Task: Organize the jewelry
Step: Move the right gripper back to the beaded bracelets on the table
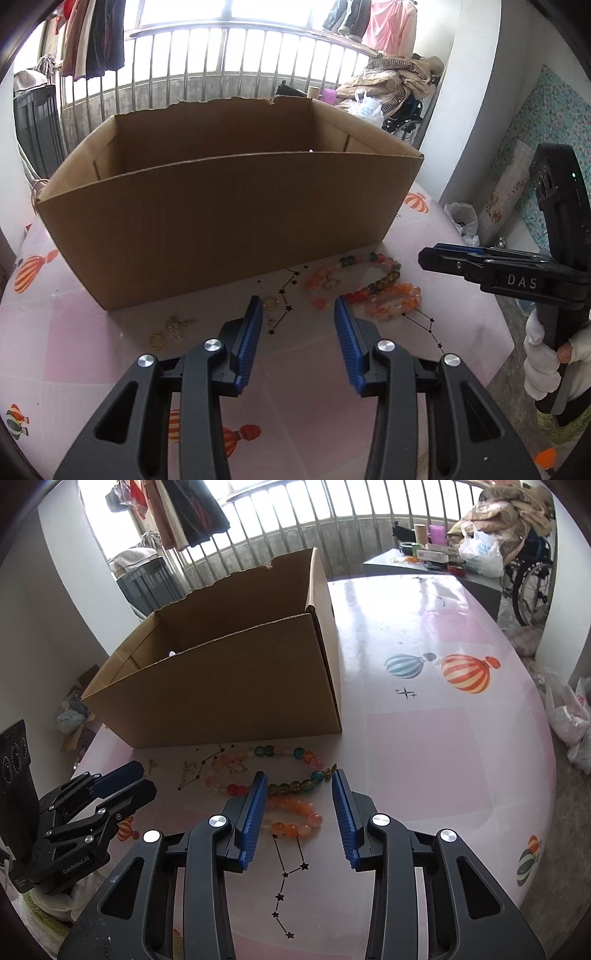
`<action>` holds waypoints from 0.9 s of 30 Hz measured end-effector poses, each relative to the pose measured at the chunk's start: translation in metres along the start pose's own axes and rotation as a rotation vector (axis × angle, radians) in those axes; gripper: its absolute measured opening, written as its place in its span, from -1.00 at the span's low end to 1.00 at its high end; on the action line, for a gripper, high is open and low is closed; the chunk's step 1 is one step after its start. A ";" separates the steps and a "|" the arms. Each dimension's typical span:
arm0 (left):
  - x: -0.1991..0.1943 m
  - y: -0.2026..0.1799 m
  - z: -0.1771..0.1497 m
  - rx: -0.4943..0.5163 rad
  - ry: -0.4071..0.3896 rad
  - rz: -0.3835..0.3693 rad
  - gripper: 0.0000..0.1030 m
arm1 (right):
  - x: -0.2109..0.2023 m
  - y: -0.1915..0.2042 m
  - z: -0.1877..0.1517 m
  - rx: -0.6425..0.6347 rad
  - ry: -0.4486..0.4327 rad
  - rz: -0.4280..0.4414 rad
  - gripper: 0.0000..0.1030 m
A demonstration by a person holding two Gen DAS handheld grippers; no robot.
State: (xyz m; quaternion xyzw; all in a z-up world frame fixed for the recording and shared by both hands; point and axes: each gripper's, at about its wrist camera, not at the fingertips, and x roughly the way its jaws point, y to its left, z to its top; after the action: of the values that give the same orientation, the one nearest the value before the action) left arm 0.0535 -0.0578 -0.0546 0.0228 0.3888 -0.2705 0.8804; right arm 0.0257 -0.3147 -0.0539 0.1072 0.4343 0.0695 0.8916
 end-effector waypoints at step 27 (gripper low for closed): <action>0.070 -0.017 0.031 0.007 0.132 -0.010 -0.57 | 0.048 -0.001 0.010 -0.110 0.097 -0.003 -0.67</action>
State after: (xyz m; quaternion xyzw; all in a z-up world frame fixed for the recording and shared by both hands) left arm 0.1044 -0.1116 -0.0792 0.0417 0.4451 -0.2740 0.8515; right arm 0.0630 -0.3067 -0.0843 0.0540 0.4725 0.0971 0.8743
